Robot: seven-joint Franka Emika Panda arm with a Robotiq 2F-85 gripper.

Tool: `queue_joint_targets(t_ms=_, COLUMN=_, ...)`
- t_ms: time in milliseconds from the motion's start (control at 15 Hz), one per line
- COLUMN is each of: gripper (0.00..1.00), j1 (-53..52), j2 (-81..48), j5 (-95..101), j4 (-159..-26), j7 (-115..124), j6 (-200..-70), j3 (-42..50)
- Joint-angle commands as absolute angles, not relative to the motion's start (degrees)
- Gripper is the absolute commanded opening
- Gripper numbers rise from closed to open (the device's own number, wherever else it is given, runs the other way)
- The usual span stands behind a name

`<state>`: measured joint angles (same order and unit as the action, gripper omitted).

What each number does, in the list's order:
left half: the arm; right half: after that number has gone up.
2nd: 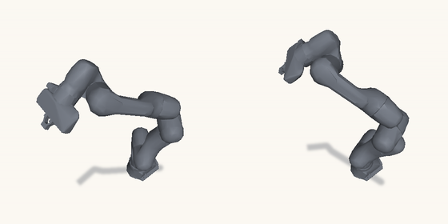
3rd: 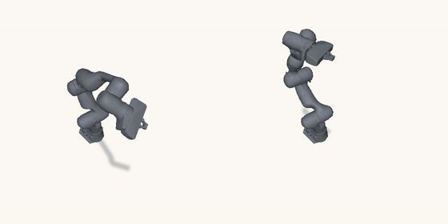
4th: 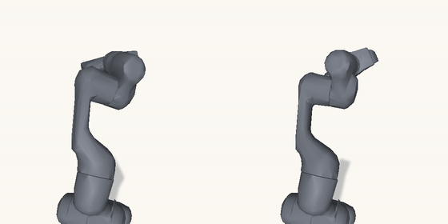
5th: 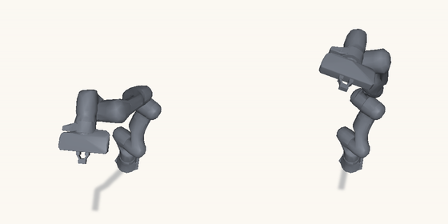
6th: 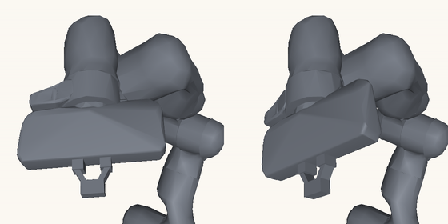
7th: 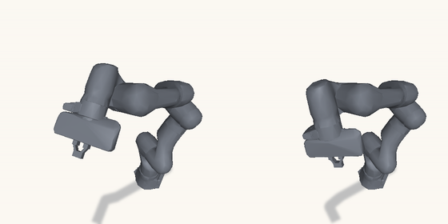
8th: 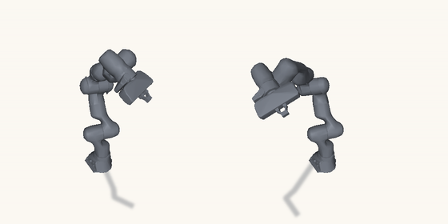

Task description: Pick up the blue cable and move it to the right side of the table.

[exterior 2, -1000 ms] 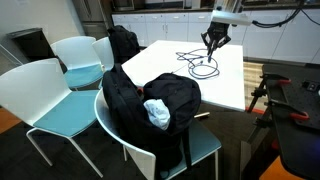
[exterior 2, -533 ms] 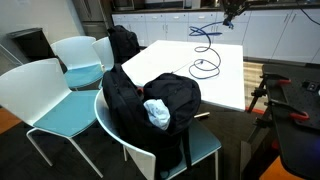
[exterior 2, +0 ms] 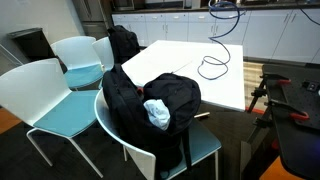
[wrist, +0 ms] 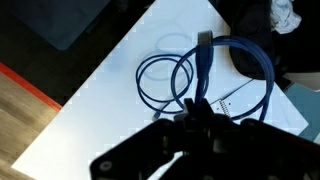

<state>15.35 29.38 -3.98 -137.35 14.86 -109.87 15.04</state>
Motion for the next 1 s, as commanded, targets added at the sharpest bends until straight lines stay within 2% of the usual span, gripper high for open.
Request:
queue_joint_targets(t_ms=0, gripper=0.02, j1=15.5, j2=29.7, j5=1.2, j4=-132.4, j7=10.0, j6=-103.7, j3=11.9)
queue_joint_targets(t_ms=133, gripper=0.02, j1=14.4, j2=29.9, j5=3.3, j4=-131.9, j7=6.9, j6=-102.2, j3=10.6)
queue_joint_targets(t_ms=200, gripper=0.07, j1=15.3, j2=29.5, j5=1.3, j4=-133.0, j7=9.5, j6=-104.5, j3=11.4)
queue_joint_targets(t_ms=467, gripper=0.07, j1=14.5, j2=29.6, j5=2.3, j4=-132.7, j7=8.0, j6=-104.0, j3=10.6)
queue_joint_targets(t_ms=533, gripper=0.02, j1=14.5, j2=29.6, j5=2.3, j4=-132.7, j7=8.0, j6=-104.0, j3=10.6)
queue_joint_targets(t_ms=933, gripper=0.02, j1=15.2, j2=16.7, j5=1.7, j4=-118.5, j7=-2.1, j6=-109.7, j3=18.7)
